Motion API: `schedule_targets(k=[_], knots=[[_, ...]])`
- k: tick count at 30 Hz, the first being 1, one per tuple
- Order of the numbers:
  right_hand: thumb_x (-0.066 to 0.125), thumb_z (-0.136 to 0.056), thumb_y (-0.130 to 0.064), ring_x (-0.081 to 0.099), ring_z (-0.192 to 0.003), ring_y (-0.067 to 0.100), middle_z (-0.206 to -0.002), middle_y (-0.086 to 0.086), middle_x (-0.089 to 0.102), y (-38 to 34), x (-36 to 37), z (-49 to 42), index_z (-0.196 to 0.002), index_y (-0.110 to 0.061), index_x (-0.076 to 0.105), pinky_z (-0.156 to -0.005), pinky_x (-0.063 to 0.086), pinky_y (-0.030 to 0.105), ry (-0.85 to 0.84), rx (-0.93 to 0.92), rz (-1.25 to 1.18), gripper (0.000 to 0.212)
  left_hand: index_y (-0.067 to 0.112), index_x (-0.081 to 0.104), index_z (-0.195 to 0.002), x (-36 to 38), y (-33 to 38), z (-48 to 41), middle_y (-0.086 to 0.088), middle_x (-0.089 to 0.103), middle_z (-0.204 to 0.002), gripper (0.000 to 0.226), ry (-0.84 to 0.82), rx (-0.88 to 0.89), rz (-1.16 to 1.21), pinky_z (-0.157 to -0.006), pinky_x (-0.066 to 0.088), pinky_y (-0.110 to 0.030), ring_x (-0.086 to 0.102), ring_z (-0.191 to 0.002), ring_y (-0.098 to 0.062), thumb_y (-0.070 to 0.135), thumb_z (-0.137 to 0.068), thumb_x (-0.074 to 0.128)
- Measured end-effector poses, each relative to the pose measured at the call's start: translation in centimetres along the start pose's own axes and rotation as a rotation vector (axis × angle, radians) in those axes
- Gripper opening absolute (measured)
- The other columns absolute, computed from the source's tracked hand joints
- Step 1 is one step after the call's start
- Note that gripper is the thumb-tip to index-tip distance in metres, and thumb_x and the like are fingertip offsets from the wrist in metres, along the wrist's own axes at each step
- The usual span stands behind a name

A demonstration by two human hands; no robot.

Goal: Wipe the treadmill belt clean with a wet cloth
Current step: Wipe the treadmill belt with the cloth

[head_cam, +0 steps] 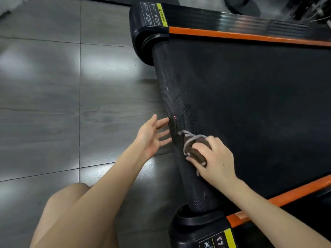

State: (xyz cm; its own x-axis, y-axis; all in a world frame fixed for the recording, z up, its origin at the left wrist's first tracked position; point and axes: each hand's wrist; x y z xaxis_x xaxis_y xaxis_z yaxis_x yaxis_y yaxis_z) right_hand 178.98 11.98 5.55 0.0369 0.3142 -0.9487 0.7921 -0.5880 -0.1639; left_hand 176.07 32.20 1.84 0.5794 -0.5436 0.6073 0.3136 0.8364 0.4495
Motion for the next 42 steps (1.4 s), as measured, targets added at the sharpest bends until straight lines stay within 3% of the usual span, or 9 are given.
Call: schedule_targets(k=[3, 8, 14, 19, 24, 28, 31, 38, 42], knots=[[0.066, -0.075, -0.044, 0.052, -0.076, 0.03, -0.094, 0.007, 0.057, -0.2, 1.9, -5.3, -0.089, -0.025, 0.064, -0.054, 0.047, 0.037, 0.007, -0.087, 0.079, 0.024, 0.006, 0.056, -0.124, -0.3, 0.0, -0.1, -0.005, 0.048, -0.139, 0.052, -0.005, -0.013, 0.022, -0.082, 0.048, -0.042, 0.049, -0.121, -0.028, 0.041, -0.102, 0.025], [0.077, -0.067, -0.043, 0.052, -0.081, 0.032, -0.099, 0.009, 0.055, -0.4, 4.2, -13.2, -0.088, -0.025, 0.066, -0.055, 0.047, 0.039, 0.01, 0.034, 0.224, 0.03, 0.007, 0.054, -0.127, -0.1, 0.2, 0.0, -0.007, 0.048, -0.138, 0.052, 0.005, -0.019, 0.013, -0.079, 0.047, -0.042, 0.05, -0.114, -0.027, 0.041, -0.102, 0.024], [0.062, -0.077, -0.047, 0.049, -0.076, 0.031, -0.094, 0.009, 0.057, -0.8, 1.9, -5.3, -0.083, -0.025, 0.067, -0.051, 0.043, 0.032, 0.055, 0.013, 0.081, 0.023, 0.014, 0.041, -0.138, 0.9, 0.8, 0.6, -0.011, 0.047, -0.138, 0.049, 0.072, -0.032, 0.033, -0.09, 0.04, -0.048, 0.046, -0.12, -0.032, 0.044, -0.101, 0.028], [0.071, -0.072, -0.042, 0.051, -0.077, 0.031, -0.094, 0.007, 0.06, -1.1, 2.3, -6.5, -0.08, -0.024, 0.066, -0.053, 0.046, 0.036, -0.007, -0.095, 0.149, 0.02, 0.016, 0.039, -0.138, 1.2, 0.7, 0.7, -0.009, 0.051, -0.125, 0.049, 0.109, -0.017, 0.034, -0.091, 0.039, -0.049, 0.052, -0.108, -0.028, 0.046, -0.101, 0.027], [0.082, -0.061, -0.037, 0.053, -0.08, 0.034, -0.093, 0.01, 0.057, -2.3, 4.4, -12.7, -0.078, -0.023, 0.067, -0.054, 0.041, 0.035, 0.008, 0.039, 0.274, 0.026, 0.014, 0.032, -0.142, 0.6, 0.5, 0.7, -0.014, 0.051, -0.126, 0.053, 0.105, -0.016, 0.097, -0.074, 0.044, -0.05, 0.045, -0.125, -0.037, 0.047, -0.101, 0.027], [0.07, -0.073, -0.045, 0.05, -0.079, 0.03, -0.092, 0.006, 0.054, -1.4, 2.3, -5.5, -0.082, -0.025, 0.067, -0.051, 0.044, 0.031, 0.081, 0.145, 0.109, 0.022, 0.012, 0.03, -0.143, 0.3, 0.3, 0.9, -0.017, 0.053, -0.126, 0.054, 0.095, -0.029, 0.132, -0.077, 0.045, -0.053, 0.05, -0.118, -0.036, 0.046, -0.101, 0.027], [0.059, -0.075, -0.053, 0.052, -0.078, 0.026, -0.091, 0.002, 0.056, -1.2, 0.7, -1.9, -0.082, -0.025, 0.07, -0.053, 0.043, 0.028, 0.086, 0.231, 0.028, 0.031, 0.013, 0.033, -0.142, 0.4, 0.6, 0.9, -0.017, 0.053, -0.125, 0.053, 0.094, -0.037, 0.124, -0.082, 0.045, -0.055, 0.051, -0.115, -0.036, 0.046, -0.101, 0.027], [0.082, -0.061, -0.034, 0.053, -0.076, 0.033, -0.087, 0.009, 0.056, -2.5, 4.1, -10.8, -0.075, -0.023, 0.067, -0.055, 0.034, 0.033, 0.031, 0.117, 0.227, 0.024, 0.011, 0.036, -0.14, 0.6, 0.9, 0.8, -0.015, 0.051, -0.123, 0.053, 0.1, -0.028, 0.041, -0.085, 0.043, -0.055, 0.045, -0.125, -0.038, 0.046, -0.101, 0.026], [0.081, -0.063, -0.036, 0.052, -0.078, 0.033, -0.091, 0.009, 0.056, -2.6, 3.2, -8.5, -0.077, -0.022, 0.065, -0.054, 0.035, 0.032, 0.041, 0.137, 0.185, 0.025, 0.012, 0.042, -0.134, 0.8, 1.4, 1.3, -0.016, 0.051, -0.123, 0.049, 0.118, 0.001, -0.048, -0.087, 0.043, -0.053, 0.046, -0.123, -0.036, 0.046, -0.1, 0.029]])
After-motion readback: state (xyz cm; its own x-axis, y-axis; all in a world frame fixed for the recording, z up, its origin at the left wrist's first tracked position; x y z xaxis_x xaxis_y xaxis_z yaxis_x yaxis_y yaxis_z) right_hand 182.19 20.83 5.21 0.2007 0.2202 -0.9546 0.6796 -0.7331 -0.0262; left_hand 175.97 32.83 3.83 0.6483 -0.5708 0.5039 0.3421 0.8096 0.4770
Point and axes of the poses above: each hand's wrist, its own z-axis away from the middle knuckle, its own x-axis out of the palm, y = z × x
